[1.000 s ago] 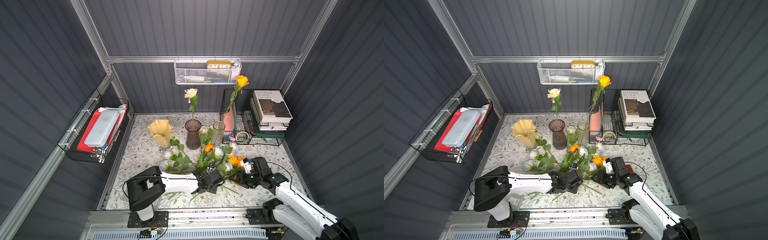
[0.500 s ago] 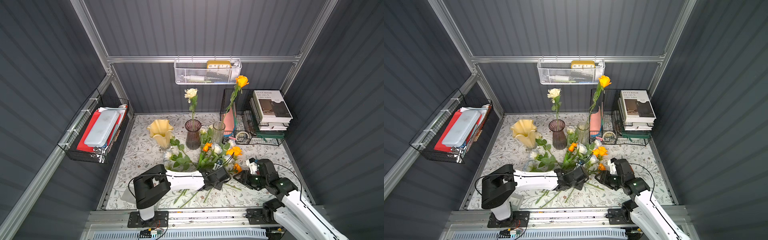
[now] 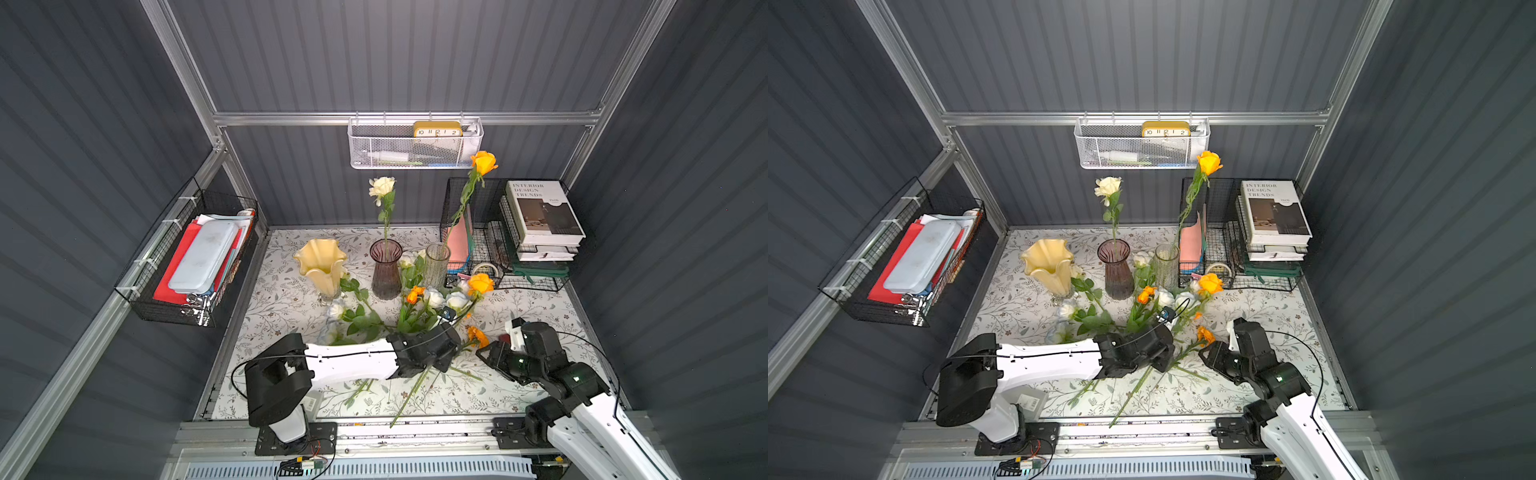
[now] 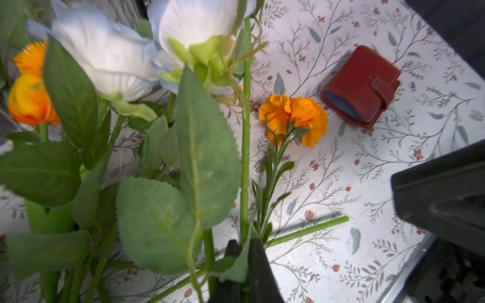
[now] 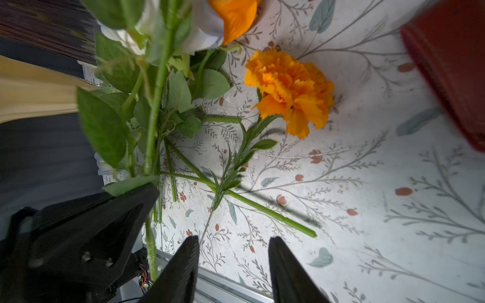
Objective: Arrange the flowers in different vases according to their colors
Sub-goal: Pick up the flower at the center of the board.
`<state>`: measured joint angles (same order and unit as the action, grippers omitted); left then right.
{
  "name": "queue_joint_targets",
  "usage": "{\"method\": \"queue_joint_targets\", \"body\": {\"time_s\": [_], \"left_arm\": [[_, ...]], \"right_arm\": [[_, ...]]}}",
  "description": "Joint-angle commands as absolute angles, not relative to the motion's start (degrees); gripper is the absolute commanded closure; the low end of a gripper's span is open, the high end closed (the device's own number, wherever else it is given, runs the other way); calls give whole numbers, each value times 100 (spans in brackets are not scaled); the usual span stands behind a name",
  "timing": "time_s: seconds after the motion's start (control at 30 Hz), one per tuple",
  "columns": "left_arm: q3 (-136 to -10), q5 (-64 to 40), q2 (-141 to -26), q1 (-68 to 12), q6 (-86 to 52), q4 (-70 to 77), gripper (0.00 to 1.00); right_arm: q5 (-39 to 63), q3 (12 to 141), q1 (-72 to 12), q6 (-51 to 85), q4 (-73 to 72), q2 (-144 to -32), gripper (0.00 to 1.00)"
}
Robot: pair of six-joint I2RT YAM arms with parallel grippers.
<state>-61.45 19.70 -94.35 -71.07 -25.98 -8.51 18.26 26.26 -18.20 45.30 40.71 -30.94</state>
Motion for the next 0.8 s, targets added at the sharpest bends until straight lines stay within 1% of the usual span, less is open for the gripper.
{"method": "queue_joint_targets", "body": {"time_s": [0.0,0.17,0.3,0.43,0.63,0.77], "left_arm": [[-6264,2052,-9183,-7110,-2074,-434,96],[-6419,2395,-9028,-7103,-1547,-118,97],[-6677,2667,-9024,-7057,-963,259,98],[-6902,2654,-9049,-6870,-574,464,99],[-6943,2016,-8624,-6741,-177,1037,99],[-6869,1601,-8426,-6716,-21,1420,98]], "right_arm": [[1609,2754,-1793,4674,4258,-3002,52],[1671,2579,-1788,4750,4092,-2935,52],[1882,2293,-1792,4867,3543,-3029,52],[2265,2103,-1793,4924,2939,-3307,52],[2320,2108,-1793,4843,2713,-3782,52],[2294,2059,-1793,4842,2639,-3873,52]]}}
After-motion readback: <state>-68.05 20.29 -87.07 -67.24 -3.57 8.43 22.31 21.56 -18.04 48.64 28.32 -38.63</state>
